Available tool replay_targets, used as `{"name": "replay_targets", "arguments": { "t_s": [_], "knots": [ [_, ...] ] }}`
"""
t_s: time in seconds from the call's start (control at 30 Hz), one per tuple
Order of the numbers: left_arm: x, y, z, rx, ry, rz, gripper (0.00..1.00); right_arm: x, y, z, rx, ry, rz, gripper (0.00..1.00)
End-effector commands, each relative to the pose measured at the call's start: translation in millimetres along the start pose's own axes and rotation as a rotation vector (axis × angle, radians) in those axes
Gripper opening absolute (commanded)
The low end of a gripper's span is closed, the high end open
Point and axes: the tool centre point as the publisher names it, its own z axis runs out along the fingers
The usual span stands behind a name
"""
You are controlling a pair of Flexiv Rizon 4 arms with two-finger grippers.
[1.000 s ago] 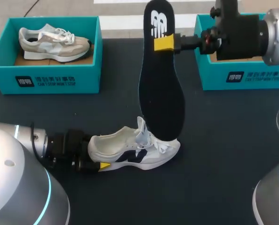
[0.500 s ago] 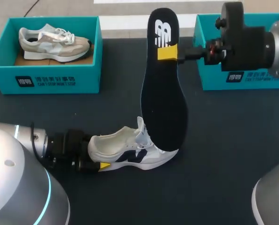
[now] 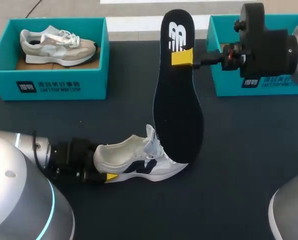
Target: Take the shoe out of the shoebox, open the shoe tongue, remove and reinsert the insole, then place the shoe into the shoebox
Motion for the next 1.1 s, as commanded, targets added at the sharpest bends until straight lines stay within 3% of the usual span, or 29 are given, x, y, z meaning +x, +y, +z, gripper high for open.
{"name": "replay_targets", "arguments": {
  "t_s": [0.03,0.3,0.57,1.1],
  "knots": [
    [4.3,-0.7,-13.5,-0.01,0.004,0.001,1.0,1.4,-0.8,3.2,-0.003,-0.003,0.002,0.0],
    [3.5,-3.8,-22.6,-0.03,0.019,-0.022,1.0,1.4,-0.8,3.2,-0.003,-0.003,0.002,0.0],
    [2.6,-20.8,-47.0,-0.19,0.015,-0.056,1.0,1.4,-0.8,3.2,-0.003,-0.003,0.002,0.0],
    [3.2,-24.3,-48.6,-0.208,0.008,-0.056,1.0,1.4,-0.8,3.2,-0.003,-0.003,0.002,0.0]
  ]
}}
